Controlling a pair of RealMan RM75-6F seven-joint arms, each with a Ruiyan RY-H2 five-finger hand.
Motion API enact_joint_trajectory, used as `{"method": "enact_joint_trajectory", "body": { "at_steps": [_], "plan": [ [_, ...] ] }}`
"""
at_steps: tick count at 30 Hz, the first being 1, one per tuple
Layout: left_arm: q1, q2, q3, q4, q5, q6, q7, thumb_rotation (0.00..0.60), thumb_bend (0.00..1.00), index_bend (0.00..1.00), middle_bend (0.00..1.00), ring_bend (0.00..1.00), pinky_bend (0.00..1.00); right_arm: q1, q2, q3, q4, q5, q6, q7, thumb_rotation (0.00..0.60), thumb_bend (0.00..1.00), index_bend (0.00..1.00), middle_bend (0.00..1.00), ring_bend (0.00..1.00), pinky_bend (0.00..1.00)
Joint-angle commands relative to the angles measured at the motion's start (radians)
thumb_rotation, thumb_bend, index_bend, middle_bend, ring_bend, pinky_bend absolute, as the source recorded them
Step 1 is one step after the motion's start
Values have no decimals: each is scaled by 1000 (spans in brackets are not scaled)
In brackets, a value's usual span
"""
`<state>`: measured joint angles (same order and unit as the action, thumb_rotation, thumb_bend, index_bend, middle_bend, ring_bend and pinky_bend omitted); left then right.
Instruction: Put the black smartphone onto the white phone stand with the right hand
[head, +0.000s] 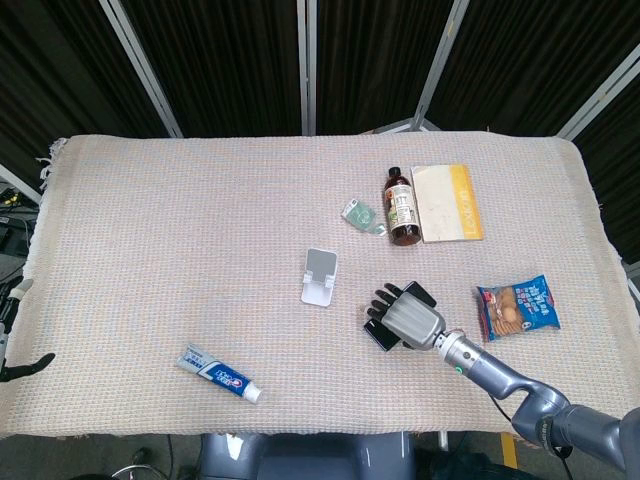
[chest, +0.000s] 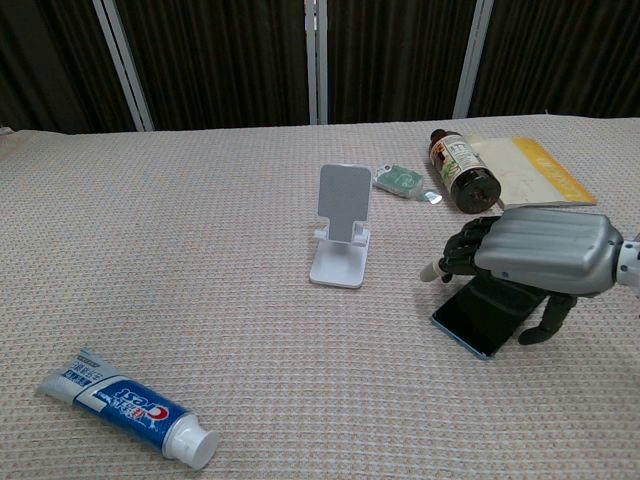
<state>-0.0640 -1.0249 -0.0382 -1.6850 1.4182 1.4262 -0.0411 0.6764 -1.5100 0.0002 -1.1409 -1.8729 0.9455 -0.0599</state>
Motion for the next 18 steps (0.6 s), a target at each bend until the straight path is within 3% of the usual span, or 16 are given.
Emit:
{"method": "enact_joint_trajectory", "body": {
  "at_steps": [1,11,18],
  "plan": [
    [1,0,0,0,0,1,-1,600,0,0,0,0,0,9,-12,-10,26,-9,13,-16,600,0,187,262,166,183],
    [-1,-1,1,-2,2,0,5,600,0,0,0,0,0,24,-41,-44,125,-22,36,-39,600,0,262,323,225,193],
    [-5,-6,1,-4,-3,-7,14,600,0,0,0,0,0,35,-86,-82,236,-50,103,-14,600,25,445,487,386,263]
  ]
}}
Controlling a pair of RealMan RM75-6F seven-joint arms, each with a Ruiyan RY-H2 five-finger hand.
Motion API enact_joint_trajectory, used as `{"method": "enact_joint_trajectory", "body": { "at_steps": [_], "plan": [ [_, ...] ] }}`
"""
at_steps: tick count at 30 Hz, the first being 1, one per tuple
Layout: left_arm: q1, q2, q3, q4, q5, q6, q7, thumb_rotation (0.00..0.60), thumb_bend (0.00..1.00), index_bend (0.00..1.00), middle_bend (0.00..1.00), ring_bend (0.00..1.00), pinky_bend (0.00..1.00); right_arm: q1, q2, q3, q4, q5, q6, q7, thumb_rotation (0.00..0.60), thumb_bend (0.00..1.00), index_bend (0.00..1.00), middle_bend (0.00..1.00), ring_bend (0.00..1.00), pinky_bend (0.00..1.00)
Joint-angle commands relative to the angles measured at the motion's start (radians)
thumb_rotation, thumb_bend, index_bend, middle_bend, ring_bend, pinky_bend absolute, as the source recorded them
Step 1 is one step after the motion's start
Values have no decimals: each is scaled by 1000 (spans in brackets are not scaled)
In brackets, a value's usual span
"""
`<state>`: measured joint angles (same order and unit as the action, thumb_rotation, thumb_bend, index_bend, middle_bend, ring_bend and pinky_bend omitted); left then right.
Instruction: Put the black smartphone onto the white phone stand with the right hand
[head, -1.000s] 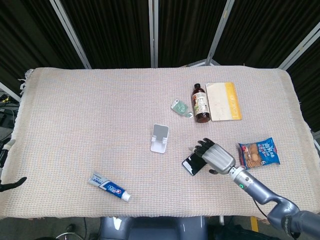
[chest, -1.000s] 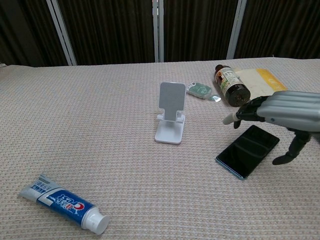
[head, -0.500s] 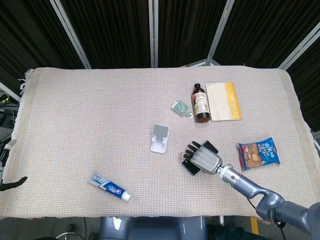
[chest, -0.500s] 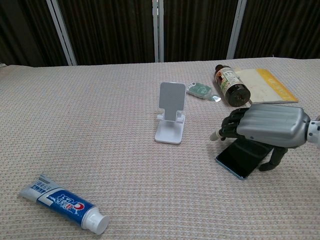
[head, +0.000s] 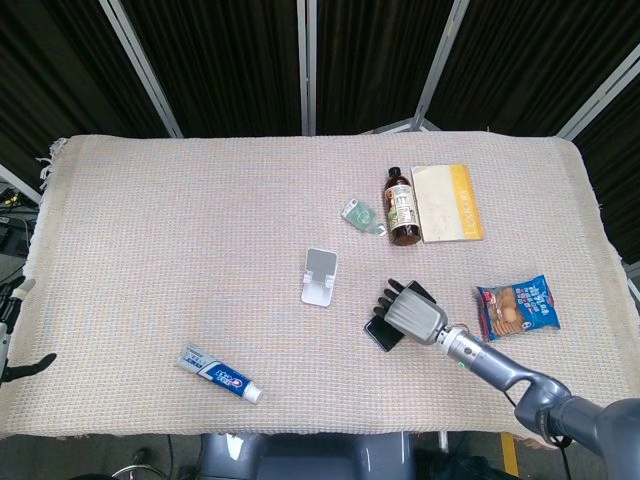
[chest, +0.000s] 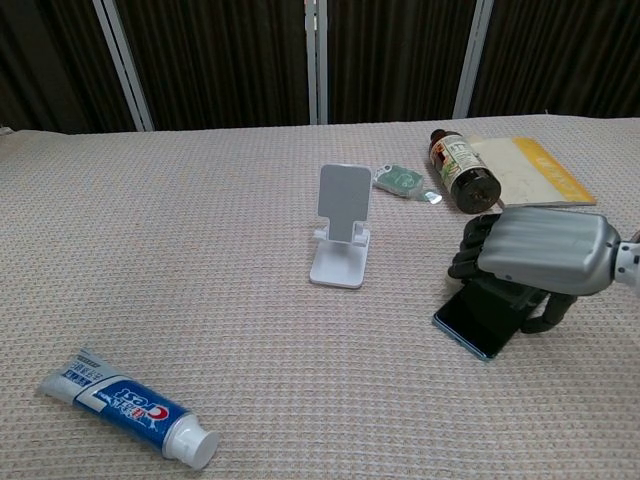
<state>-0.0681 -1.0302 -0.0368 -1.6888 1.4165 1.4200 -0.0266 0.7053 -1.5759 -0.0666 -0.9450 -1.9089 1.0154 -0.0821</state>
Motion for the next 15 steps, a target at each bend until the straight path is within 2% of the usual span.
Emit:
{"method": "enact_joint_trajectory", "body": {
  "at_steps": [1,8,12,15],
  "plan": [
    [-2,-1,-2,1,-2,-2,0,600,0,0,0,0,0,6,-25,-17,52,-16,51,12,600,44,461,516,415,274],
    [-9,-2,-5,5,-10,-15,-4,600,0,0,0,0,0,7,-21,-15,89,-34,154,11,600,86,502,559,455,282],
    [-8,0,-6,7,-12,-14,-10,600,0,0,0,0,0,16,15,0,60,-58,233,-52,600,91,501,563,458,282],
    [-8,1,-6,8,-14,-16,-16,600,0,0,0,0,0,38,59,27,3,-76,274,-143,600,93,503,562,458,282]
  ]
}}
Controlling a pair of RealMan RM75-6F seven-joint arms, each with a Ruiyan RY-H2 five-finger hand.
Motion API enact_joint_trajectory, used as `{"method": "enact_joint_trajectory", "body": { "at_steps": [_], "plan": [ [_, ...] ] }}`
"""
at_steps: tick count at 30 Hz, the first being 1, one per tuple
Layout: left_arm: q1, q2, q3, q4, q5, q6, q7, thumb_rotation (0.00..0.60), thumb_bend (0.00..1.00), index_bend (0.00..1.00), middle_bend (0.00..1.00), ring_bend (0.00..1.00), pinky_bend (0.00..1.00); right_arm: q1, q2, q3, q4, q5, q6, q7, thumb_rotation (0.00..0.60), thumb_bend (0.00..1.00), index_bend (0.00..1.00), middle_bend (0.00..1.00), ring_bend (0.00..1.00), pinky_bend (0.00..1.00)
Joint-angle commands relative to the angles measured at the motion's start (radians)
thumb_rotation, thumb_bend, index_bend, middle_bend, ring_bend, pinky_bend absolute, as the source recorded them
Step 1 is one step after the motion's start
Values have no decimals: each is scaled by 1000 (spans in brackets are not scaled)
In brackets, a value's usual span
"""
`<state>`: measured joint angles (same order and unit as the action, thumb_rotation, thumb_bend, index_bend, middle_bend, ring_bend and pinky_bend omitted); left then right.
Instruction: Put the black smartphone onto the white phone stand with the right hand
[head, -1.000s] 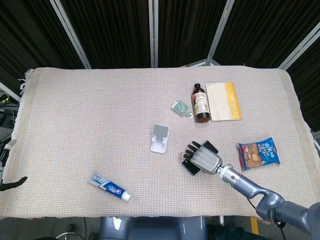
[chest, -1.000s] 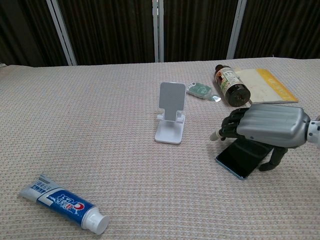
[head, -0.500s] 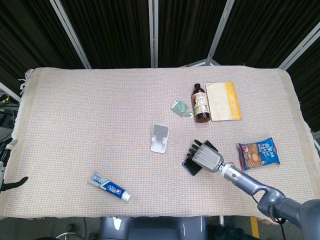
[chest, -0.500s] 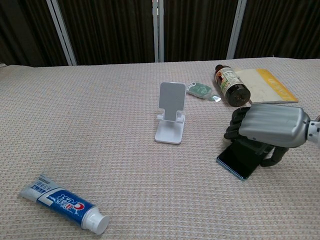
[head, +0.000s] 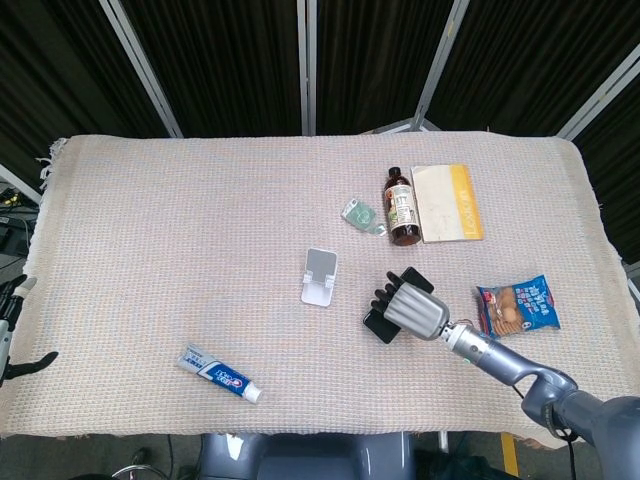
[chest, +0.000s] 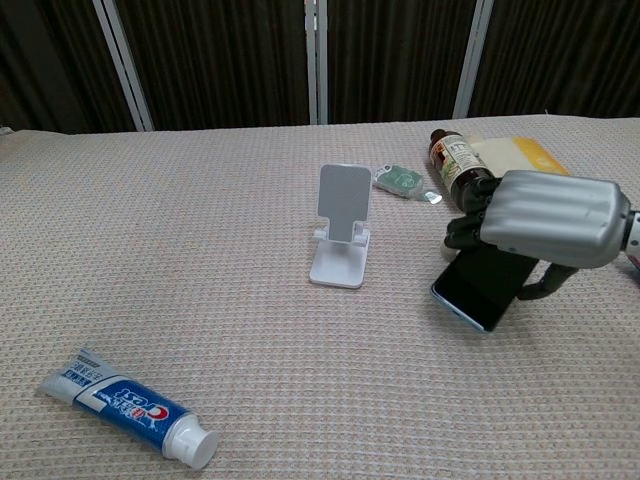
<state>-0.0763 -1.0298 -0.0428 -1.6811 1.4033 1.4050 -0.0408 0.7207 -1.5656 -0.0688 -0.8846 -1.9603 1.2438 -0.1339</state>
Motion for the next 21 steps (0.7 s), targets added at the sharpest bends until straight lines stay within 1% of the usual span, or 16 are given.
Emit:
{"method": "enact_joint_trajectory", "body": {
  "at_steps": [1,3,7,12,15,19,21],
  "plan": [
    [0,1,0,1,-1,-1,-3,600,0,0,0,0,0,29,60,37,-77,-26,48,-115,600,92,505,562,458,282],
    [0,3,-1,3,-4,-3,-9,600,0,0,0,0,0,55,96,69,-143,-21,39,-181,600,92,505,562,459,282],
    [2,7,-3,6,-11,-3,-22,600,0,0,0,0,0,108,150,126,-260,-4,-20,-305,600,95,505,561,461,282],
    [-1,7,-7,15,-28,-15,-31,600,0,0,0,0,0,186,165,202,-328,-3,-93,-473,600,105,506,562,465,282],
    [-3,6,-9,24,-39,-25,-37,600,0,0,0,0,0,236,151,233,-328,-21,-137,-584,600,106,501,560,468,282],
    [-8,6,-14,36,-61,-45,-50,600,0,0,0,0,0,295,94,260,-274,-31,-204,-736,600,108,495,556,468,282],
    [-10,6,-17,42,-69,-53,-53,600,0,0,0,0,0,309,65,267,-250,-19,-235,-786,600,109,495,557,468,282]
  ]
}}
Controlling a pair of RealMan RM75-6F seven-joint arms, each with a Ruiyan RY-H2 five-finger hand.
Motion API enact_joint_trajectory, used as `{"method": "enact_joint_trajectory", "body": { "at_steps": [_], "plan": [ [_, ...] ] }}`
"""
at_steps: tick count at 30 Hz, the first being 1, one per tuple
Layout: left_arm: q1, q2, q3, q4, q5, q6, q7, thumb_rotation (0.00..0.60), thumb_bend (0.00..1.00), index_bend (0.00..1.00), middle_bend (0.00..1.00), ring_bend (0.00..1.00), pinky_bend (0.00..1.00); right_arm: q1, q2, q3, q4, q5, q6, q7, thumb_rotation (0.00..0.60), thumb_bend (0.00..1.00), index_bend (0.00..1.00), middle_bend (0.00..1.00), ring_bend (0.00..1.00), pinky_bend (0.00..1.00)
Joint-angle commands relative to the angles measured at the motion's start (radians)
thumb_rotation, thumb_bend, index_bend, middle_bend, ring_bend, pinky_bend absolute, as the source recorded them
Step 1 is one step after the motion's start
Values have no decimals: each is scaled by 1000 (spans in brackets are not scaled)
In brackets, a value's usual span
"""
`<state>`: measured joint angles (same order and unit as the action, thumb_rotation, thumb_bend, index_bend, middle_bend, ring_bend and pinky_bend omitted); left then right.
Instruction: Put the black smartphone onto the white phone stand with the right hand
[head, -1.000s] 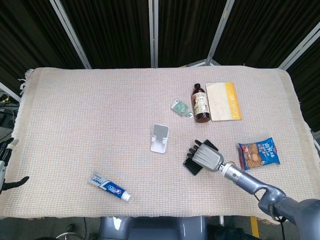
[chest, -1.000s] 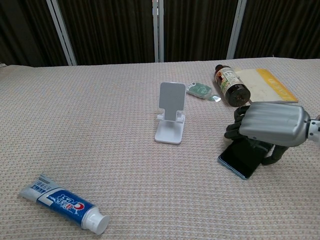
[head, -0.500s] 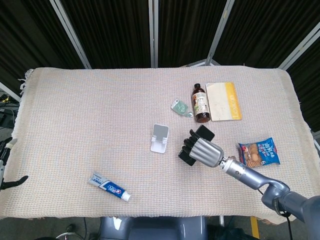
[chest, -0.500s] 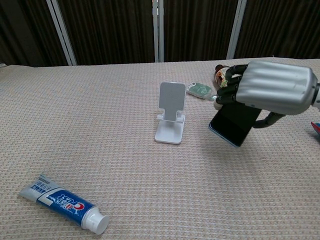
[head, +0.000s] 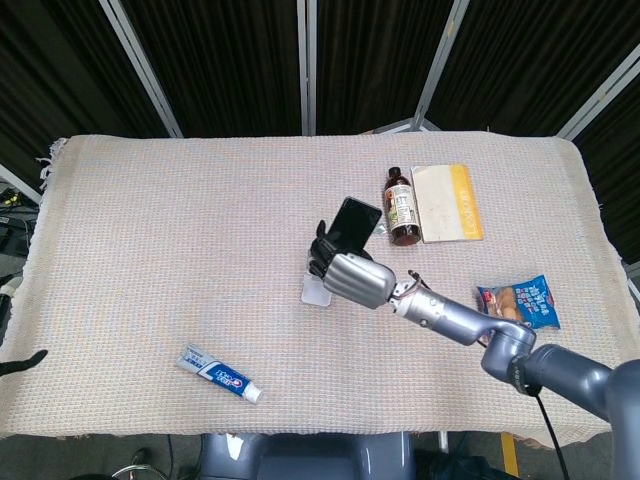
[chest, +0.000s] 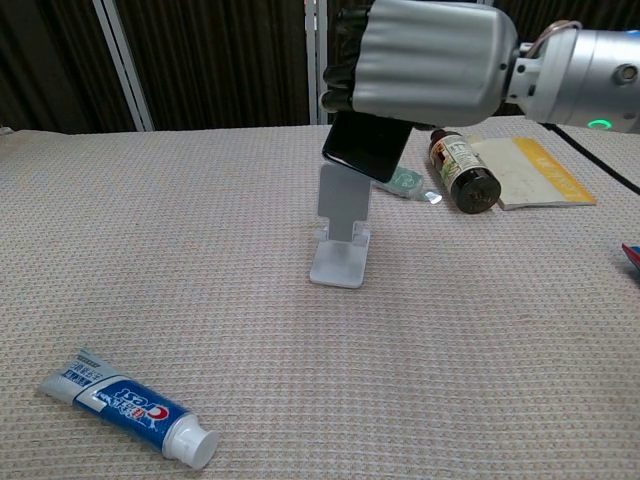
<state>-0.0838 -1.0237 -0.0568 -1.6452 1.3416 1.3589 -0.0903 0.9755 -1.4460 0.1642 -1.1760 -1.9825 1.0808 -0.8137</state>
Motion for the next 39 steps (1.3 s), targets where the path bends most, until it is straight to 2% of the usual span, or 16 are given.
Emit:
{"method": "enact_joint_trajectory", "body": {
  "at_steps": [1,6,17,39],
  "plan": [
    [-4,0,-3,9,-12,-11,-5,600,0,0,0,0,0,61,-72,37,57,8,-86,-132,600,108,494,557,468,282],
    [-9,-4,-6,25,-39,-38,-12,600,0,0,0,0,0,73,-135,26,109,24,-110,-215,600,112,496,560,471,285],
    [-16,-15,-9,35,-64,-60,8,600,0,0,0,0,0,64,-223,-22,206,51,-124,-273,600,113,496,557,474,283],
    [-21,-23,-11,35,-74,-66,30,600,0,0,0,0,0,48,-261,-85,224,68,-109,-341,600,113,493,545,477,275]
  ]
}}
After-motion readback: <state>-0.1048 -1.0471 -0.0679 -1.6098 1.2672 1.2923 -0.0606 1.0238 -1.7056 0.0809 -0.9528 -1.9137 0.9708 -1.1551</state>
